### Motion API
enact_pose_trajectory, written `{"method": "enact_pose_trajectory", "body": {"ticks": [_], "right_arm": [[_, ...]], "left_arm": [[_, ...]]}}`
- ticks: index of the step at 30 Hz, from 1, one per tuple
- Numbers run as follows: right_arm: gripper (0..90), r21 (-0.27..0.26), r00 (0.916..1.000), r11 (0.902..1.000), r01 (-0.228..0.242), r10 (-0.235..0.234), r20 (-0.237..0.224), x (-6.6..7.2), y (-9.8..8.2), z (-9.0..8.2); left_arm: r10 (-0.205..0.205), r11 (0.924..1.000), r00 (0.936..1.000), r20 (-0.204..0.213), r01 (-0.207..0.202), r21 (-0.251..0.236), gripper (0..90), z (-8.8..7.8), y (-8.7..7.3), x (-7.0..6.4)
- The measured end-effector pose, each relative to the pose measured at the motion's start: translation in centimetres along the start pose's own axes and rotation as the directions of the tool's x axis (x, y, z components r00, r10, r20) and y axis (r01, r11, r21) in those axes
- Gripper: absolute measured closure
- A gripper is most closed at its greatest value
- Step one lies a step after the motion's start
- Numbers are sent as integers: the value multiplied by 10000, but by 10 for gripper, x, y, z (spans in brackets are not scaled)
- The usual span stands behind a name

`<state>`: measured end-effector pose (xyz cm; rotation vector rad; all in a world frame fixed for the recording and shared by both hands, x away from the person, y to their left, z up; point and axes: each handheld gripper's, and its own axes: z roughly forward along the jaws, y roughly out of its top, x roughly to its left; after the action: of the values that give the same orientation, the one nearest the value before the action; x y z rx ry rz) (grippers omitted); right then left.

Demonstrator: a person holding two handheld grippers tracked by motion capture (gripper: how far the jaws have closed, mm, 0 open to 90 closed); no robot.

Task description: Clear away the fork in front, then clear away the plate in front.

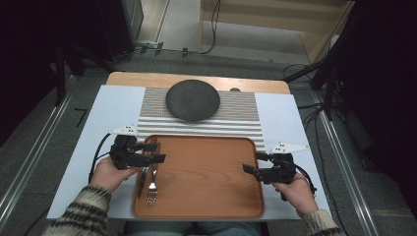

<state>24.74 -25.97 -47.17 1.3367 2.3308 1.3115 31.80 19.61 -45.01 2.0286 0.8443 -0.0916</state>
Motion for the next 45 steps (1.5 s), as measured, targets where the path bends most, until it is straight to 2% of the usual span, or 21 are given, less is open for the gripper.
{"method": "enact_pose_trajectory", "body": {"ticks": [6,9,17,21,25,30,33,36,45], "right_arm": [[227,-40,10000,10000,-64,64,26,-1,-1,-2],[227,-12,9999,10000,-97,97,44,-1,-2,-3],[227,30,9999,9999,-118,118,48,-1,-4,-3],[227,10,9999,9999,-156,156,59,-1,-5,-4],[227,16,9998,9999,-160,160,69,-1,-5,-4],[227,19,9998,9999,-167,167,74,-1,-5,-4],[227,12,9998,9998,-190,190,63,-1,-5,-4],[227,24,9998,9998,-192,192,72,-1,-5,-3],[227,68,9999,9999,-136,136,43,0,-6,-3]], "left_arm": [[212,9993,9996,-186,-217,-289,302,-10,-5,-3],[270,9992,9992,-279,-278,-280,274,-12,-8,-1],[165,9988,9998,-66,-168,-453,274,-11,-5,2],[229,9989,9997,-57,-231,-399,260,-11,-4,2],[60,9992,10000,45,-58,-399,260,-10,-4,1],[109,9992,9999,76,-106,-387,260,-9,-3,1],[114,9995,9999,31,-113,-295,259,-7,-3,2],[-6,9999,9999,165,9,-166,260,-5,-3,3],[-21,9997,9999,-124,18,-232,259,-1,4,10]]}}
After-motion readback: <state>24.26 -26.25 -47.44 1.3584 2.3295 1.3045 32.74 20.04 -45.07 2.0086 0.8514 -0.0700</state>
